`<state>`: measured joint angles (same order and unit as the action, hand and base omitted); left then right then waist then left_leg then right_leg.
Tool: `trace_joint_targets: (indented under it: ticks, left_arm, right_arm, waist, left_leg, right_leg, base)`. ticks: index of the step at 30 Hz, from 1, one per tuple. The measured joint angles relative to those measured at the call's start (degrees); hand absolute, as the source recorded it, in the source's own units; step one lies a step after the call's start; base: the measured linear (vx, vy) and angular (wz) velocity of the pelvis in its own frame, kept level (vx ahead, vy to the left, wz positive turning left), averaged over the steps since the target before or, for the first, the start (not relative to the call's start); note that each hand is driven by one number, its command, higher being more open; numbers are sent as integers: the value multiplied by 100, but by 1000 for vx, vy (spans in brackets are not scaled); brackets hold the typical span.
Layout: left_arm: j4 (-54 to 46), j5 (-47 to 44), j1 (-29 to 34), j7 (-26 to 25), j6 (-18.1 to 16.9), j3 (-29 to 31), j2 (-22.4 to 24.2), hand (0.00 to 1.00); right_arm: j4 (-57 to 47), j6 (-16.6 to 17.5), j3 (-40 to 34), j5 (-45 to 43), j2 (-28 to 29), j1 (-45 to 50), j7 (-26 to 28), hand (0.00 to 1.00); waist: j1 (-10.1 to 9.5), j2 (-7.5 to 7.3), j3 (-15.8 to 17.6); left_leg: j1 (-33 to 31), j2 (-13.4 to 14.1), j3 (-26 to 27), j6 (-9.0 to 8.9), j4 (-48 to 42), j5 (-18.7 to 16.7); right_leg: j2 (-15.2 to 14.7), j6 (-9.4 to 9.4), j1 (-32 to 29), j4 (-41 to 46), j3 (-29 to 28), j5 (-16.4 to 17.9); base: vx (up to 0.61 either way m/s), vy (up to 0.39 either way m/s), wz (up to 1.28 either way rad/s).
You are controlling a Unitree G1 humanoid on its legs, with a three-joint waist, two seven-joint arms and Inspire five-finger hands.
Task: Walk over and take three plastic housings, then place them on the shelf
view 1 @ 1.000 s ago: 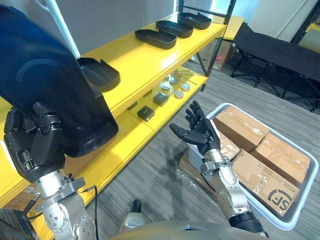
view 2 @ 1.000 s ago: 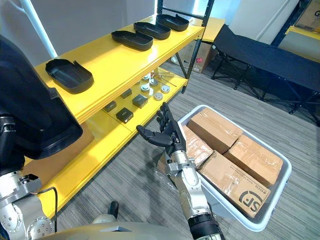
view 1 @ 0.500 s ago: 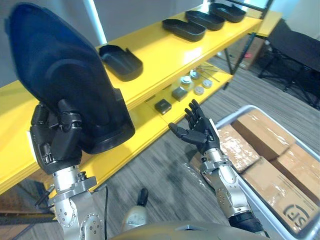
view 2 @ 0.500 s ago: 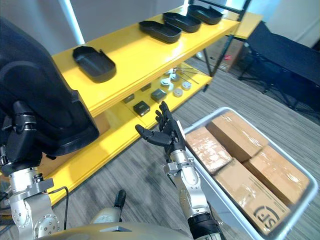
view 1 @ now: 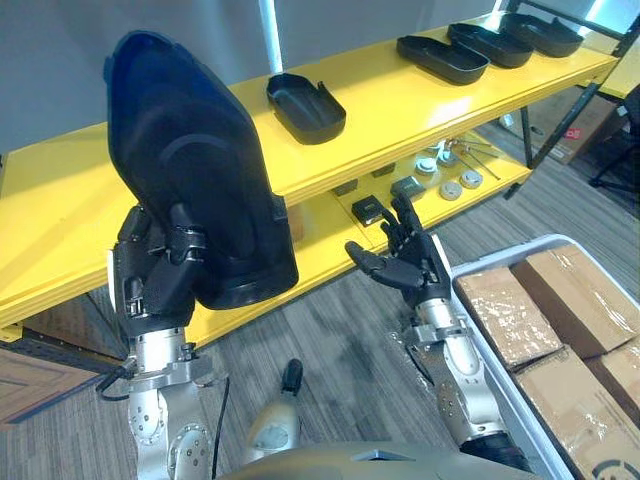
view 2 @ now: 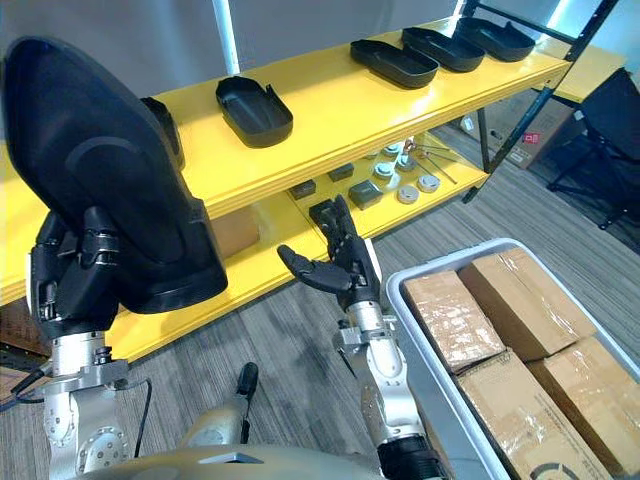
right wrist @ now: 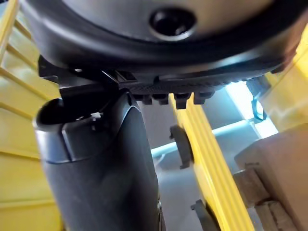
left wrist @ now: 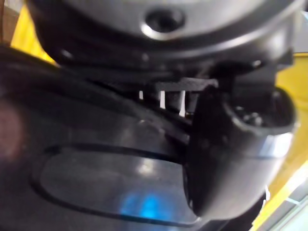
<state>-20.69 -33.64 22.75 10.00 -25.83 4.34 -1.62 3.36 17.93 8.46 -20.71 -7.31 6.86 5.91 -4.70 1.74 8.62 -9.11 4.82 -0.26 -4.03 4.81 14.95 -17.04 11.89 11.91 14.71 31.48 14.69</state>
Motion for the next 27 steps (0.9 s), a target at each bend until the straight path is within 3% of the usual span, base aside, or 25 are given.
trace_joint_targets:
  ticks: [2, 4, 6, 8, 9, 10, 11, 12, 13, 14, 16, 17, 18, 20, 22, 23, 24, 25, 26, 27]
  left_arm:
    - [-4, -6, 22, -48, -4, 33, -1, 0]
    - [-16, -32, 45, -68, -15, 137, 10, 0]
    - [-71, -36, -12, -48, -16, 190, 12, 0]
    - [-196, -35, -57, 66, -15, 311, 14, 0]
    - [-222, -36, -56, 109, -14, 361, 31, 0]
    - [-222, -41, -62, 114, -10, 354, 91, 0]
    - [-229, -41, -75, 126, -12, 354, 89, 0]
    - [-246, -36, -96, 120, -17, 395, 31, 0]
    - [-252, 10, -140, 59, -21, 482, -63, 0]
    - [-249, 11, -194, -15, -21, 497, -96, 0]
    - [-240, 11, -401, -311, -19, 561, -96, 0]
    - [-239, 10, -483, -355, -19, 558, -113, 0]
    - [-191, 8, -728, -433, -20, 534, -189, 0]
    - [30, 19, -1243, -590, -29, 349, -411, 0]
    - [197, 30, -1386, -697, -26, 267, -511, 0]
    - [225, 29, -1370, -730, -23, 275, -513, 0]
    - [225, 27, -1370, -787, -15, 282, -512, 0]
    - [271, 25, -1379, -799, -8, 278, -455, 0]
    - [295, 7, -1325, -810, 145, 243, -305, 0]
    - [301, 5, -1306, -795, 234, 150, -228, 0]
  right_arm:
    - [-12, 42, -103, -4, -15, 17, 24, 100]
    - [-98, 193, -142, -3, 13, -34, 6, 100]
    - [-211, 317, -140, -1, 111, -80, -35, 100]
    - [-331, 438, -123, 11, 166, -225, -180, 100]
    - [-369, 466, -143, 18, 202, -227, -286, 100]
    - [-369, 478, -154, 19, 199, -197, -398, 100]
    - [-368, 496, -171, 19, 219, -185, -436, 100]
    - [-369, 535, -201, 21, 280, -197, -462, 100]
    - [-368, 607, -211, 30, 368, -243, -450, 100]
    - [-367, 653, -222, 30, 387, -290, -416, 100]
    - [-368, 752, -311, 97, 334, -467, -265, 100]
    - [-370, 788, -361, 191, 332, -507, -278, 100]
    - [-492, 825, -482, 243, 291, -583, -304, 100]
    - [-1134, 892, -705, 259, 143, -605, -425, 100]
    - [-1574, 919, -919, 429, -24, -637, -438, 100]
    - [-1851, 1028, -1053, 457, -180, -717, -388, 100]
    - [-2044, 1152, -1188, 452, -285, -834, -347, 100]
    - [-2087, 1195, -1255, 453, -359, -909, -340, 100]
    - [-2096, 1212, -1355, 455, -482, -1013, -350, 100]
    - [-2096, 1184, -1433, 453, -569, -1009, -385, 100]
  waist:
    - [7, -129, 88]
    - [-106, -22, 182]
    - [-155, -147, 172]
    - [-207, -332, 273]
    - [-271, -391, 308]
    - [-252, -342, 273]
    - [-254, -350, 262]
    - [-274, -387, 247]
    - [-234, -437, 220]
    - [-187, -433, 227]
    - [-29, -302, 298]
    - [20, -292, 299]
    - [108, -272, 291]
    - [275, -256, 290]
    - [383, -292, 248]
    - [408, -377, 147]
    - [407, -527, 56]
    - [404, -519, 48]
    - [428, -334, 21]
    - [415, -187, 11]
  left_leg:
    - [-18, -23, 443, 55, -121, -341]
    - [-147, -42, 622, 91, -769, -348]
    - [-295, -237, 662, 156, -1060, -450]
    - [-517, -445, 677, 315, -1554, -760]
    - [-540, -557, 720, 367, -1866, -1072]
    - [-518, -644, 599, 443, -2050, -1273]
    - [-455, -681, 584, 478, -2046, -1334]
    - [-288, -765, 599, 536, -1932, -1429]
    - [-131, -820, 507, 602, -1748, -1472]
    - [-51, -833, 441, 683, -1667, -1474]
    - [449, -811, 159, 779, -1316, -1461]
    - [564, -811, 77, 781, -1235, -1463]
    - [690, -811, -92, 780, -1143, -1485]
    - [726, -850, -422, 693, -1167, -1530]
    - [802, -931, -718, 595, -1187, -1578]
    - [775, -997, -887, 525, -1280, -1631]
    - [687, -1104, -969, 415, -1422, -1759]
    - [637, -1091, -961, 370, -1537, -1874]
    - [504, -723, -313, 286, -1799, -2153]
    - [462, -299, 315, 263, -1930, -2141]
  right_leg:
    - [-186, -23, -2, 2, -14, 10]
    - [-277, 17, 91, 39, -103, 31]
    - [-460, 25, 158, 15, -53, 68]
    - [-665, -196, 250, -27, -31, 118]
    - [-722, -622, 417, 52, -19, -45]
    - [-896, -940, 213, 762, -156, -439]
    - [-1029, -1062, 18, 1203, -276, -669]
    - [-1233, -1217, -346, 1920, -626, -1227]
    - [-1255, -1005, -720, 2539, -1086, -1514]
    - [-1171, -922, -924, 2901, -1267, -1250]
    - [-489, -913, -1396, 3238, -1491, -222]
    - [-302, -941, -1471, 3092, -1501, -67]
    - [122, -973, -1671, 2576, -1732, 96]
    - [636, -793, -2004, 1647, -2471, -6]
    - [657, -653, -1979, 1146, -2523, -134]
    - [637, -665, -1914, 688, -2429, -285]
    - [588, -793, -1730, 241, -2295, -769]
    - [573, -684, -1624, 120, -2204, -991]
    - [691, -756, -1365, -103, -1850, -1042]
    - [808, -798, -1157, -235, -1629, -1016]
  base:
    - [-81, 59, 7]
    - [-17, 72, -21]
    - [65, 97, 17]
    - [115, 140, 29]
    - [182, 174, 37]
    - [195, 205, 41]
    - [213, 233, 40]
    - [296, 247, 22]
    - [260, 188, 23]
    - [332, 131, 29]
    - [260, 88, 31]
    - [238, 73, 53]
    - [225, 45, 71]
    - [208, -36, 113]
    - [226, -114, 100]
    - [274, -206, 91]
    - [286, -233, 88]
    - [247, -235, 95]
    - [231, -246, 94]
    - [206, -209, 86]
